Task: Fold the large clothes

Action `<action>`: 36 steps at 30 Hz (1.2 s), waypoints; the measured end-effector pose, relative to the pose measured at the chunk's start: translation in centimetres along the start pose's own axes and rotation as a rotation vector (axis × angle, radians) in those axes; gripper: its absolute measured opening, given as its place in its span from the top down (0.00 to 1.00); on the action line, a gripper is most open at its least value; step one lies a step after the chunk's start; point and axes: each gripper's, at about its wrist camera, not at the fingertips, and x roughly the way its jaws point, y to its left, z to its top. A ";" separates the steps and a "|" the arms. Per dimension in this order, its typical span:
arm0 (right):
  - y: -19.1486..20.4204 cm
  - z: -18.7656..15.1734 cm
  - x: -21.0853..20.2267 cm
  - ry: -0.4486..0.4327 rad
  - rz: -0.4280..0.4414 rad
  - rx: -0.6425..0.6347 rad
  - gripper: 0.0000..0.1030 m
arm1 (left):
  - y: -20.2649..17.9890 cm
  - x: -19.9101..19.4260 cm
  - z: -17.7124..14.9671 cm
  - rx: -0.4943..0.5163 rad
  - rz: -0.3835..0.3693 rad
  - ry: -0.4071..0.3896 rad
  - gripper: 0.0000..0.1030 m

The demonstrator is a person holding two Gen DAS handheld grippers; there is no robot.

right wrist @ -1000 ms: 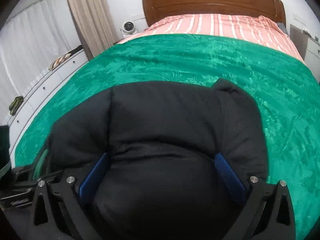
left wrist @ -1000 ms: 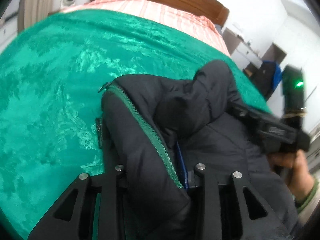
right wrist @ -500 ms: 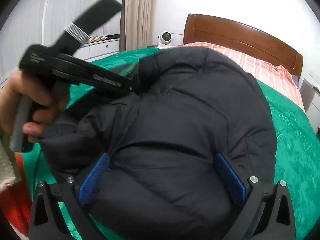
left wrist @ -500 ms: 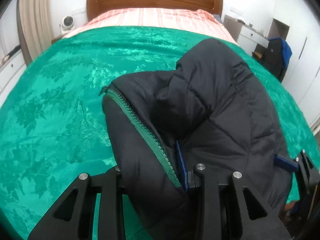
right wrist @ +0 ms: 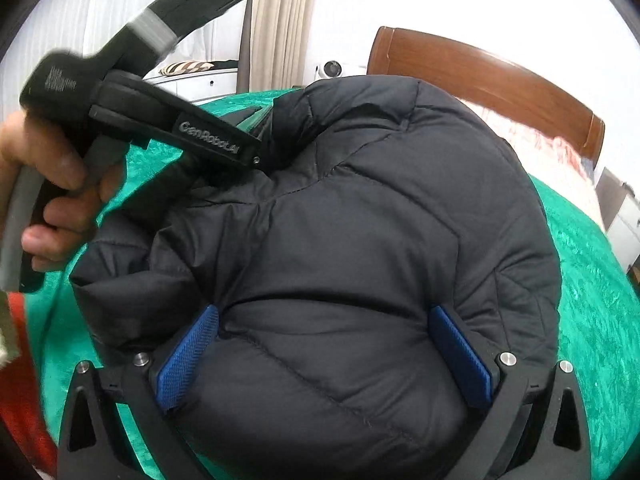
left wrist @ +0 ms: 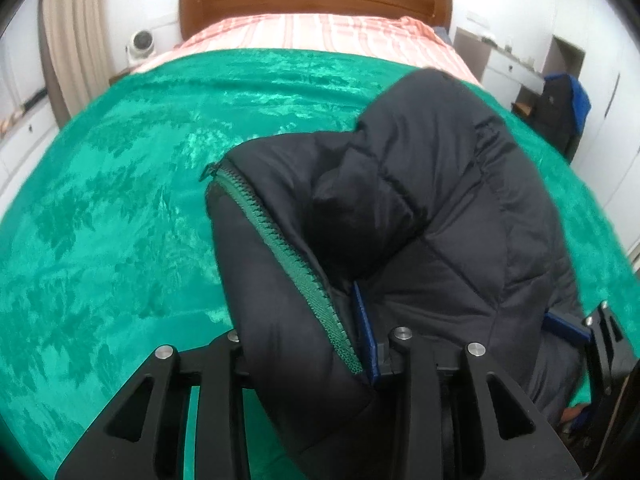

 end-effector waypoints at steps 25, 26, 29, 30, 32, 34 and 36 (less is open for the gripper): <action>-8.6 3.9 0.7 0.088 0.282 0.098 0.15 | 1.9 4.6 -1.9 -0.265 -0.367 0.241 0.35; -7.8 4.1 -0.3 0.053 0.269 0.066 0.19 | 1.6 3.4 -1.8 -0.260 -0.371 0.198 0.41; -6.0 5.9 -3.9 -0.084 0.248 0.009 0.24 | 0.4 -0.6 0.6 -0.236 -0.399 0.077 0.47; -6.0 6.9 -4.7 -0.123 0.245 0.013 0.24 | 0.0 -1.6 1.7 -0.214 -0.388 0.046 0.47; -7.2 9.1 -5.7 -0.190 0.238 0.043 0.25 | -0.7 -3.3 4.5 -0.181 -0.374 -0.015 0.47; -9.8 11.4 -5.6 -0.232 0.256 0.098 0.24 | -1.4 -4.2 8.2 -0.145 -0.361 -0.072 0.47; -13.0 13.3 -4.0 -0.208 0.302 0.189 0.20 | -1.8 -3.6 10.9 -0.132 -0.318 -0.109 0.34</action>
